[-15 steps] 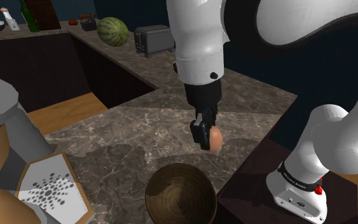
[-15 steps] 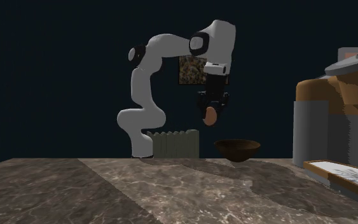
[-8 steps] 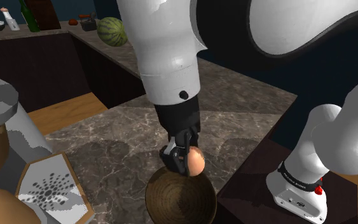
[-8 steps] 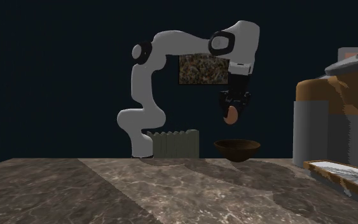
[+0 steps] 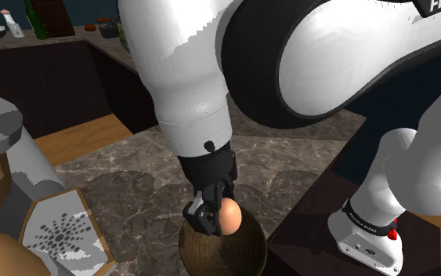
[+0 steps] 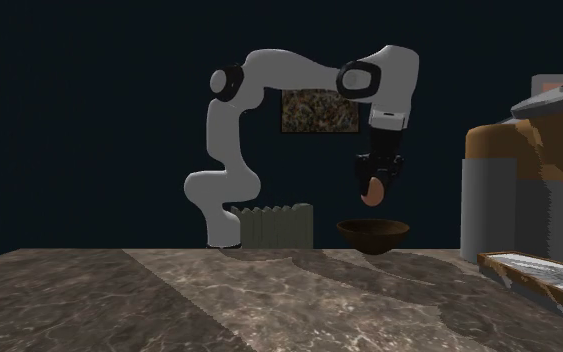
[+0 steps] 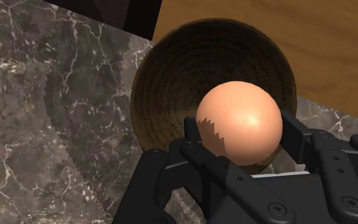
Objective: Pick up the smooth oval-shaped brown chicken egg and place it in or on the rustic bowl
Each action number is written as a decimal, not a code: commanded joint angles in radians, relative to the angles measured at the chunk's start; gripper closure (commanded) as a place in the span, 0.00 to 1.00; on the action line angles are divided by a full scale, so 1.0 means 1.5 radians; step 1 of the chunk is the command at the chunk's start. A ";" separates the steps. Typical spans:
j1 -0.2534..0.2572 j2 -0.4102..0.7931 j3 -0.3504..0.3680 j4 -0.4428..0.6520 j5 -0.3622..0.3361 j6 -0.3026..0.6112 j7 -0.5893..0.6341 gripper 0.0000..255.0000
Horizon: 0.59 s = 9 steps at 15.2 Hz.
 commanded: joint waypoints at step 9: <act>0.004 0.018 0.005 -0.061 -0.007 0.077 -0.001 1.00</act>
